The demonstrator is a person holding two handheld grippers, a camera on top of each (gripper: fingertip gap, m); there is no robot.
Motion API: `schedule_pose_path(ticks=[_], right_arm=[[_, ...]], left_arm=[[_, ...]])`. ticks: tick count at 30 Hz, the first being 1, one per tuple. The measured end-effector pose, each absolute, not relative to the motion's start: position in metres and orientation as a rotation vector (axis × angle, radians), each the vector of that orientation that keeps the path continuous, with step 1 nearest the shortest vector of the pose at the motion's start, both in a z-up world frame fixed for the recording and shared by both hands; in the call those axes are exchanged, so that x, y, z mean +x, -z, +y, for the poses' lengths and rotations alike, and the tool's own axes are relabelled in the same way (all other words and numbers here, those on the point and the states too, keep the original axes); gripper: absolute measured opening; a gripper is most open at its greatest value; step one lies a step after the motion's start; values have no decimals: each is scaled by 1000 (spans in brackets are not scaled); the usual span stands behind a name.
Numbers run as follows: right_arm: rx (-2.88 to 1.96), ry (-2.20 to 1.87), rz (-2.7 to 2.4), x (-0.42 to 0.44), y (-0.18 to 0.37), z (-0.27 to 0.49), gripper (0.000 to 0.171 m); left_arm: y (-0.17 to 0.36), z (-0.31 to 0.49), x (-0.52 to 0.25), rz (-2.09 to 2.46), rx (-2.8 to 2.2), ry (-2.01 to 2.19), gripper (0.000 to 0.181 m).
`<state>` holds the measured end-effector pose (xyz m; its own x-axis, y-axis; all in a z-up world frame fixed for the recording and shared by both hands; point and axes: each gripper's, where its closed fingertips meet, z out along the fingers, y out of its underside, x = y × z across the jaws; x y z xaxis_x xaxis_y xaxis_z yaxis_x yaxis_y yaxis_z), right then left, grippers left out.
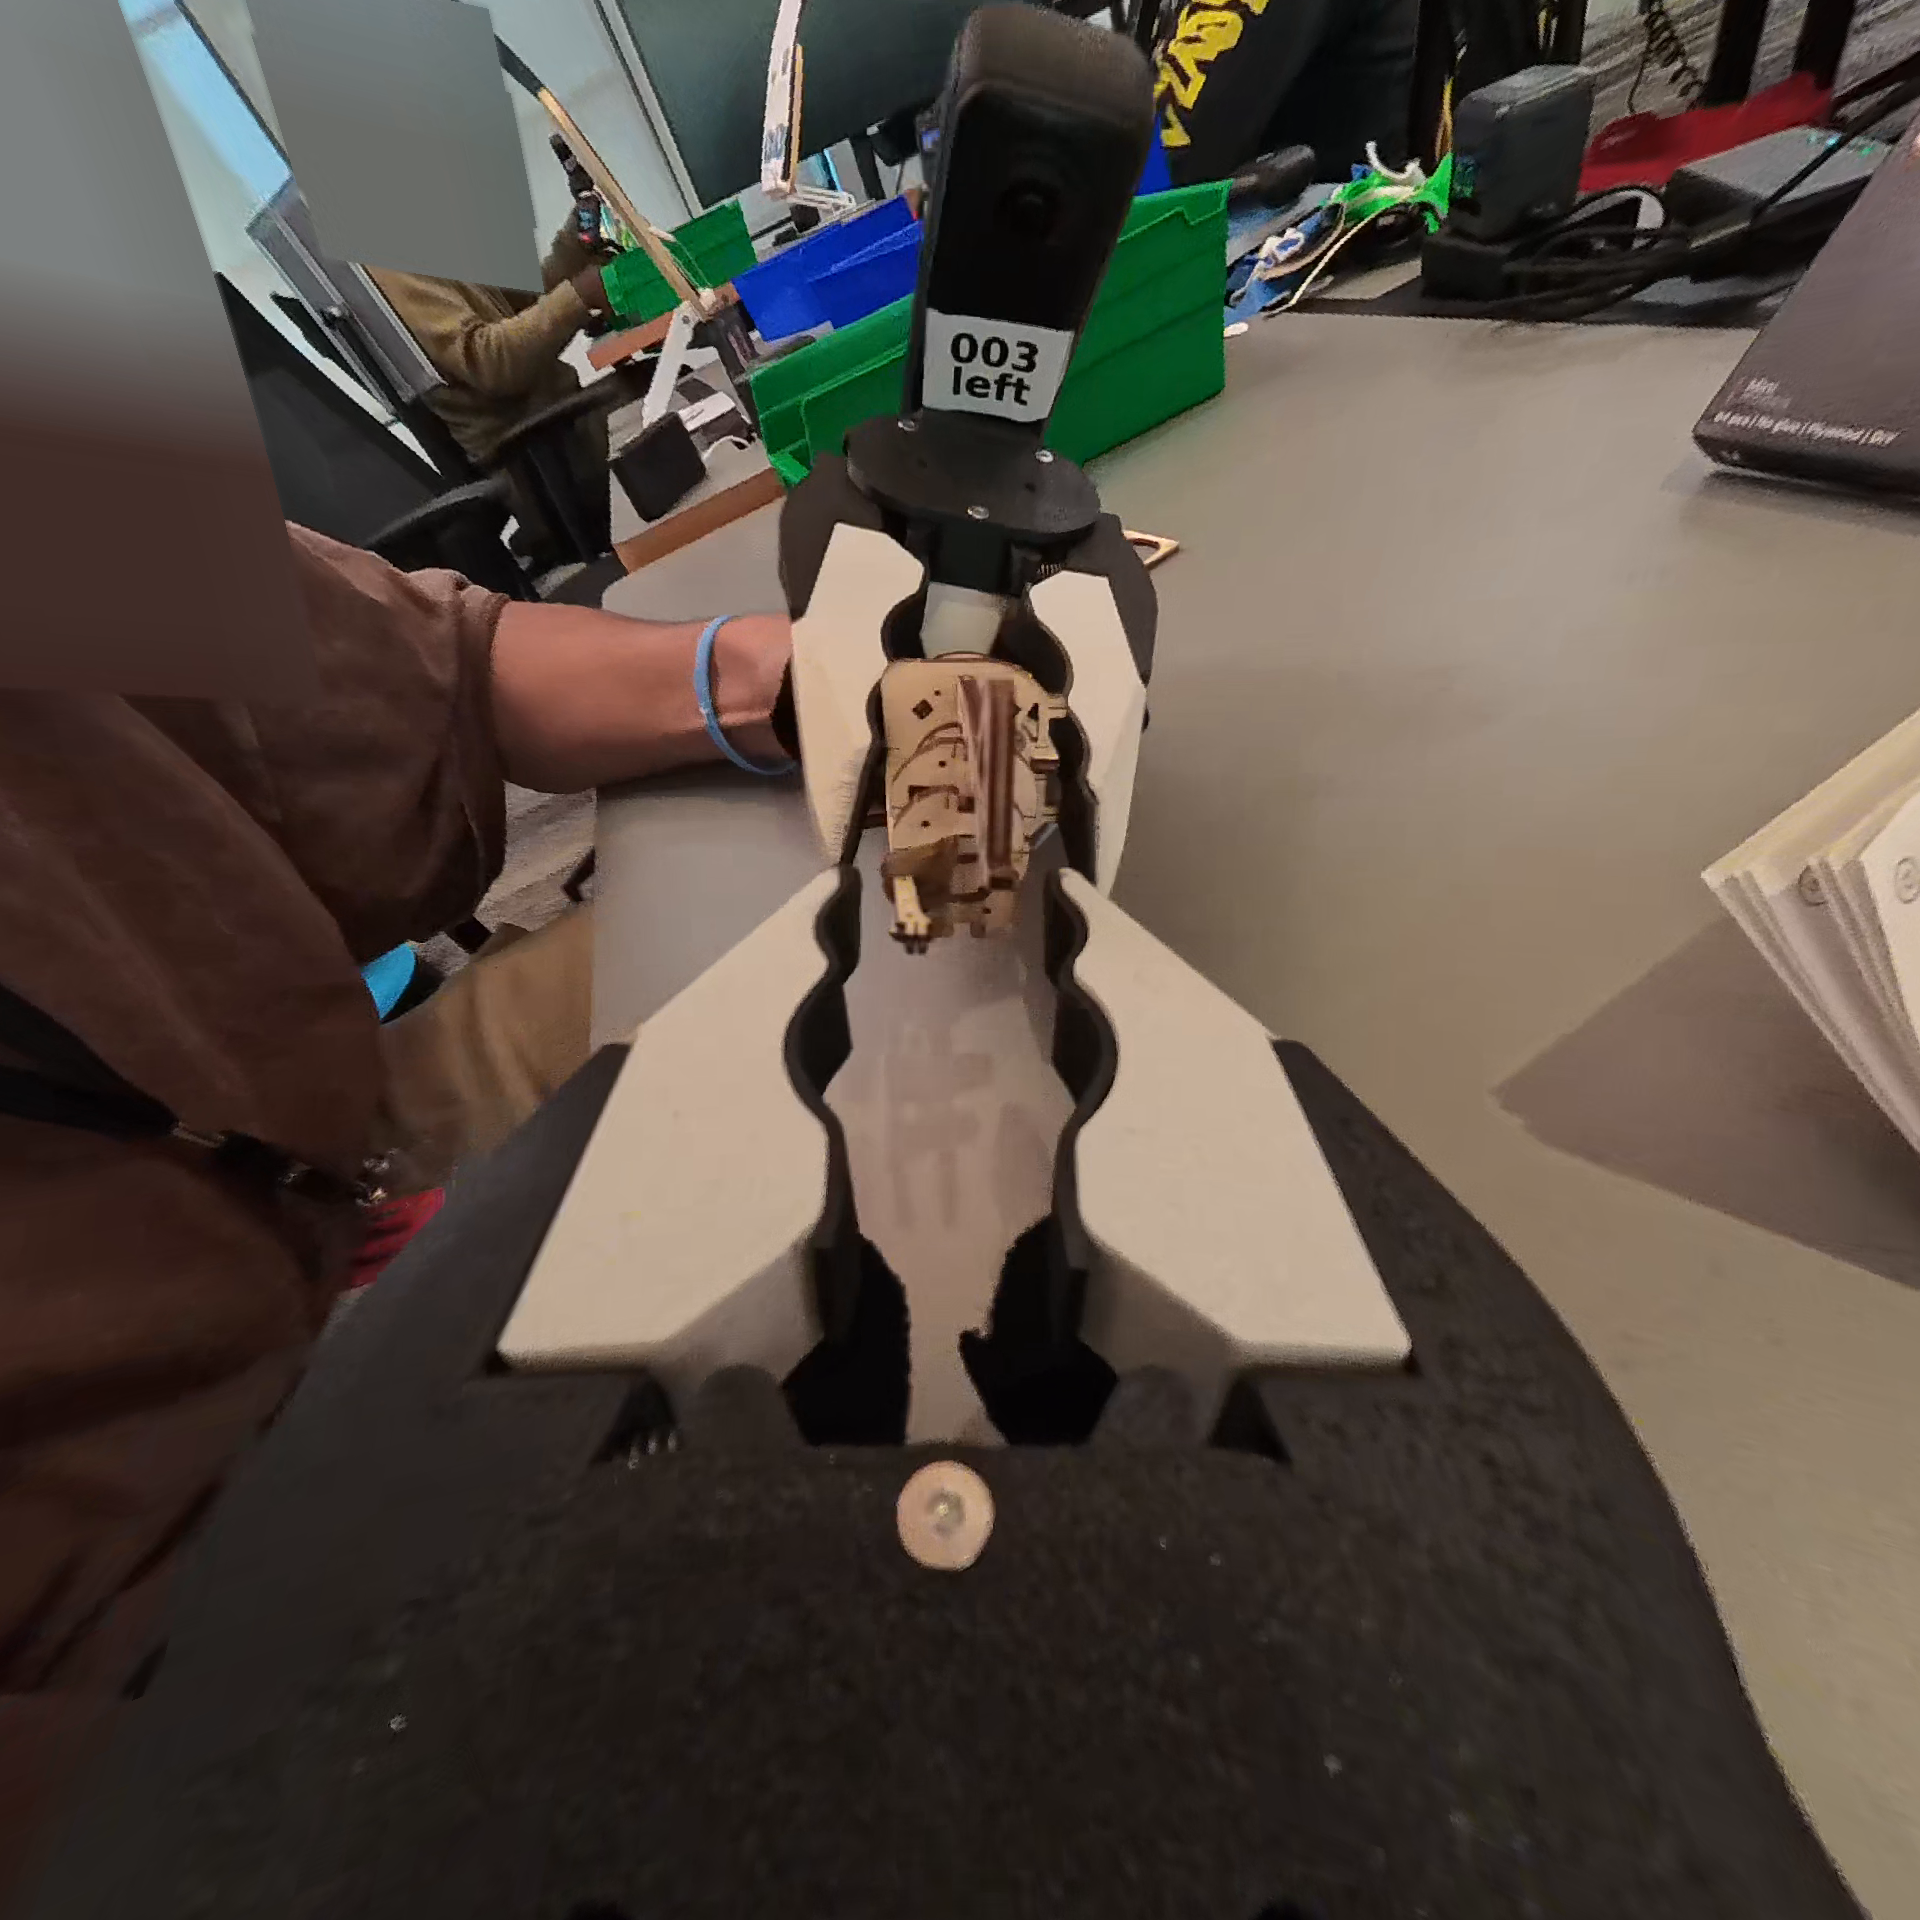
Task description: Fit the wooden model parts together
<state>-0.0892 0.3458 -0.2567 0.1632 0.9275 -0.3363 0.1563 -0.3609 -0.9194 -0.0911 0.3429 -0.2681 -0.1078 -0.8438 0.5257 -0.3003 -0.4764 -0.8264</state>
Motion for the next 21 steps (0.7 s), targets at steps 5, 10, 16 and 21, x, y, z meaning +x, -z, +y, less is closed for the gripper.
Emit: schedule_pose_path(ticks=[5,10,16,21], right_arm=[[-1678,-1300,-1011,-91,253,347,25],[-1733,-1361,-988,-92,256,347,24],[-1717,-1335,-1003,-91,255,348,23],[-1719,-1274,-978,-95,259,352,24]], left_arm=[[272,339,-90,1293,-1730,1589,47],[271,340,-90,1279,-1732,1604,46],[269,341,-90,1262,-1718,1595,46],[264,350,-92,1185,-1720,1624,48]])
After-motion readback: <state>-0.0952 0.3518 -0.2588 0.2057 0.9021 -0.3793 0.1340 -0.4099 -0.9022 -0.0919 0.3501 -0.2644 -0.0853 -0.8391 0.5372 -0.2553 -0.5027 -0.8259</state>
